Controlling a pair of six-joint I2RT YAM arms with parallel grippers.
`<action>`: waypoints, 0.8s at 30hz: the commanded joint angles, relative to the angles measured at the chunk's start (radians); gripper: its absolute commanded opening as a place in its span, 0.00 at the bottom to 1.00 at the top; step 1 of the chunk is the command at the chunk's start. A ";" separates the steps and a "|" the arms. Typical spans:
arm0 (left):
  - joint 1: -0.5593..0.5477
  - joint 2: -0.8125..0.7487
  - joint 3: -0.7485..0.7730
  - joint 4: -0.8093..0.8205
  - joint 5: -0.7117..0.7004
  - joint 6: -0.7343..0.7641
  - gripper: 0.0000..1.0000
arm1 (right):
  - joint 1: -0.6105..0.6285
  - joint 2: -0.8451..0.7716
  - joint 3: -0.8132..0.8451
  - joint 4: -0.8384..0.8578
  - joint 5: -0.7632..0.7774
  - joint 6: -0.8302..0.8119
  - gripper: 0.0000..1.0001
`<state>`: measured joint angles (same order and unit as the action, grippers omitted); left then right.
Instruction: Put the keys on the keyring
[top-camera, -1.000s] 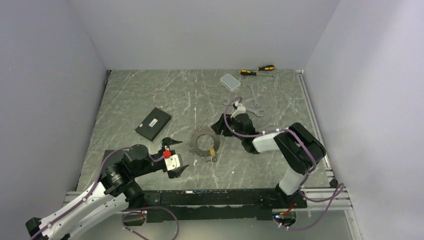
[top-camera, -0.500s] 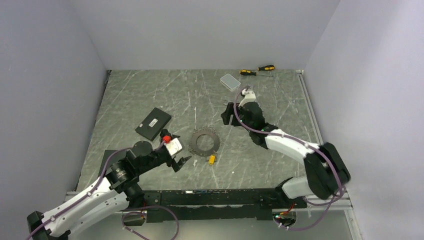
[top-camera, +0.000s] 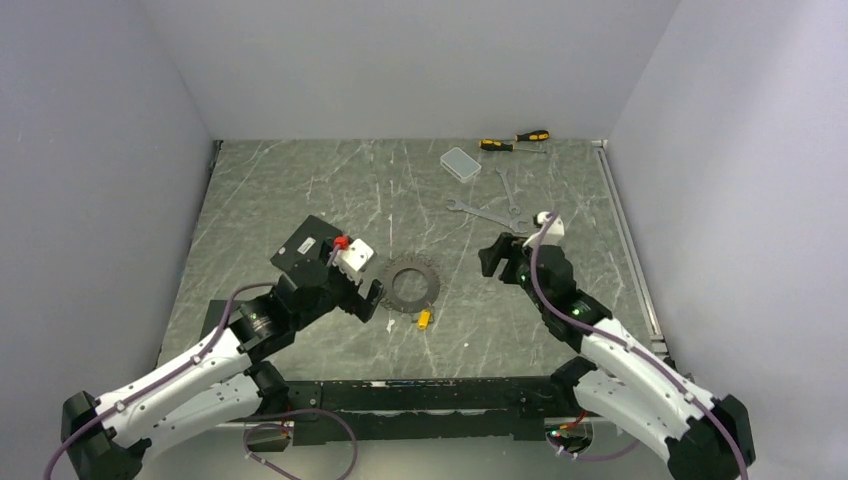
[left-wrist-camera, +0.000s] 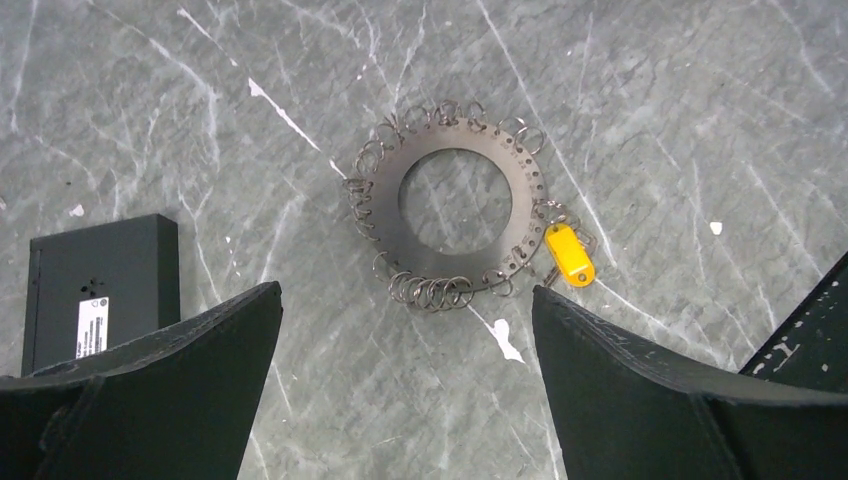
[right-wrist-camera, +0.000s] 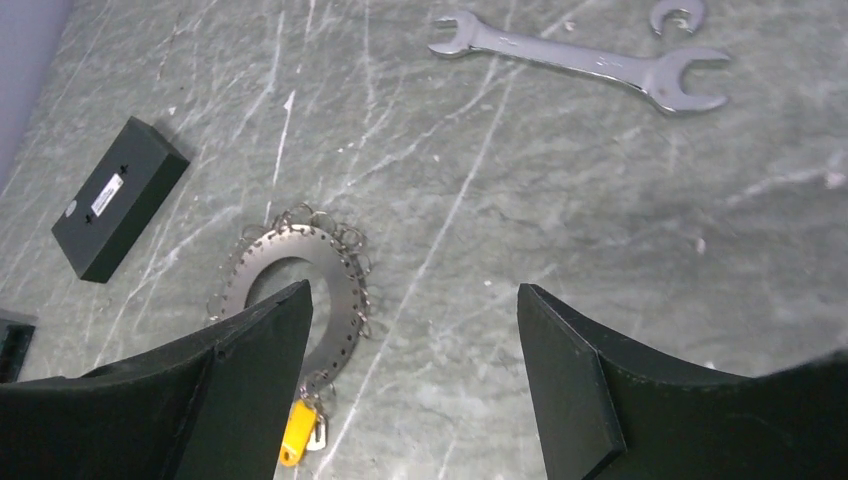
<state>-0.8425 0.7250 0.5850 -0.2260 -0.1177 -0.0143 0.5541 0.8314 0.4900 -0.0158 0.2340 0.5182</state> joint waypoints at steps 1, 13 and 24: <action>0.009 0.057 0.052 -0.016 -0.032 -0.057 0.99 | 0.000 -0.134 -0.027 -0.114 0.065 0.041 0.79; 0.335 0.257 -0.012 0.255 -0.269 0.026 1.00 | 0.001 -0.346 -0.034 -0.240 0.125 0.082 0.79; 0.642 0.517 -0.096 0.668 -0.176 0.132 0.99 | 0.000 -0.404 -0.069 -0.130 0.094 0.092 0.81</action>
<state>-0.2733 1.1290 0.4835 0.2401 -0.3111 0.0772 0.5541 0.4435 0.4332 -0.2420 0.3355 0.5949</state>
